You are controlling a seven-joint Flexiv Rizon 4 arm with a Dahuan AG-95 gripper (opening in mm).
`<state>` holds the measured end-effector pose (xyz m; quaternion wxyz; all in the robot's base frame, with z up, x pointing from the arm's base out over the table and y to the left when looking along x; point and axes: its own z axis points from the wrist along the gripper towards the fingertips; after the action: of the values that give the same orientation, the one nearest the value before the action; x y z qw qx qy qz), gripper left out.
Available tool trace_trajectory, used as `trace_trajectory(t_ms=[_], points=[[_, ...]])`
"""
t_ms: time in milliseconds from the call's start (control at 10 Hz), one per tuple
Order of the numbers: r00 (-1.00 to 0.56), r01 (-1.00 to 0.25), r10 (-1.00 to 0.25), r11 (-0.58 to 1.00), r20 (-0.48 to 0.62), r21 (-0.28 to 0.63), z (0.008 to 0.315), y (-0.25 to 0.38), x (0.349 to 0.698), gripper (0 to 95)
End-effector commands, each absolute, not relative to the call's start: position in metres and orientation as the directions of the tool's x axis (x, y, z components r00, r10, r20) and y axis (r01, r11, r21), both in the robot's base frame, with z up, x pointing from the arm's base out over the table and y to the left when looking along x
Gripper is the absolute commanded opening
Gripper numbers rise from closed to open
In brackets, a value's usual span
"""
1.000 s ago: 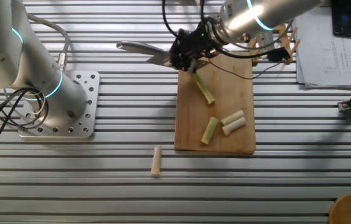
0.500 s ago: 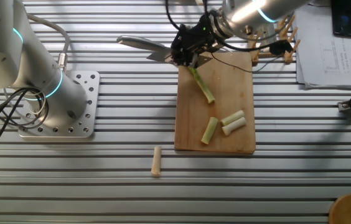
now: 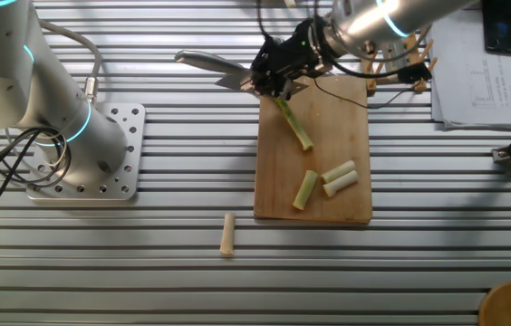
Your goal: Chop the scallions
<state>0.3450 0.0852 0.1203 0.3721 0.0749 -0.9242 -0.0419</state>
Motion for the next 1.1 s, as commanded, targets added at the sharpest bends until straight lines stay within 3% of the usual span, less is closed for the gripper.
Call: trace_trajectory(t_ms=[100,1100], points=[[-0.714,-0.115,-0.156,0.988,0.683,0.105,0.1237,0.0824,0.3402,0.0],[-0.696,-0.134,-0.145,0.988,0.703,0.071,0.1211,0.0765,0.3415,0.0]])
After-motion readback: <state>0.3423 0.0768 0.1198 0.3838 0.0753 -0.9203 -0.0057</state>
